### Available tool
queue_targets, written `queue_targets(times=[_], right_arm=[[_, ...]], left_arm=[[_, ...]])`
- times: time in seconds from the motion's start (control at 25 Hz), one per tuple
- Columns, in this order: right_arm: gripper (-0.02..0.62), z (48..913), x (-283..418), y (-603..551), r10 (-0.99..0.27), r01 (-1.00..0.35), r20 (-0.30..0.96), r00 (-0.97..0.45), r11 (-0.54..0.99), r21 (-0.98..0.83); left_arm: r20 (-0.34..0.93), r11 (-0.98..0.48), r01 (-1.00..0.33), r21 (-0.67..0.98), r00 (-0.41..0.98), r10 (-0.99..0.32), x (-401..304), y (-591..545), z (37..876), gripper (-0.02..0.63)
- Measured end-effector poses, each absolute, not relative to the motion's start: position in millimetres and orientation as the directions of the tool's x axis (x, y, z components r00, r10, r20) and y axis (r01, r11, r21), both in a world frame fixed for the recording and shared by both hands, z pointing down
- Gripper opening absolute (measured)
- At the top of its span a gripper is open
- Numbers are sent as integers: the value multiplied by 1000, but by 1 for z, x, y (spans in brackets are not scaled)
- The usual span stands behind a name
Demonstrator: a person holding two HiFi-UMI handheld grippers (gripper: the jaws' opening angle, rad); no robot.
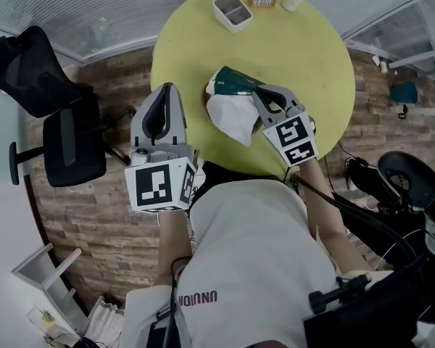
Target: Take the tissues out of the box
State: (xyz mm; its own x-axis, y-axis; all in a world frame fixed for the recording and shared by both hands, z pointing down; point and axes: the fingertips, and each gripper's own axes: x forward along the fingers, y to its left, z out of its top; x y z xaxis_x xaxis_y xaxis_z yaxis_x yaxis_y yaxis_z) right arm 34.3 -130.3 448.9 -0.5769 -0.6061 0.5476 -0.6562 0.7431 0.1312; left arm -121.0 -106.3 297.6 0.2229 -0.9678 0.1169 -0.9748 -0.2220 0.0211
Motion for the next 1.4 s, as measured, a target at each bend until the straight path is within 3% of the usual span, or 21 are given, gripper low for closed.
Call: queue_targets(times=[1.4], right_arm=[[26,426,41,-140,-667,-686,494,-557,705,178]], left_arm=[[105,-217,-976,18,218,-970,-122,-100,295,12]])
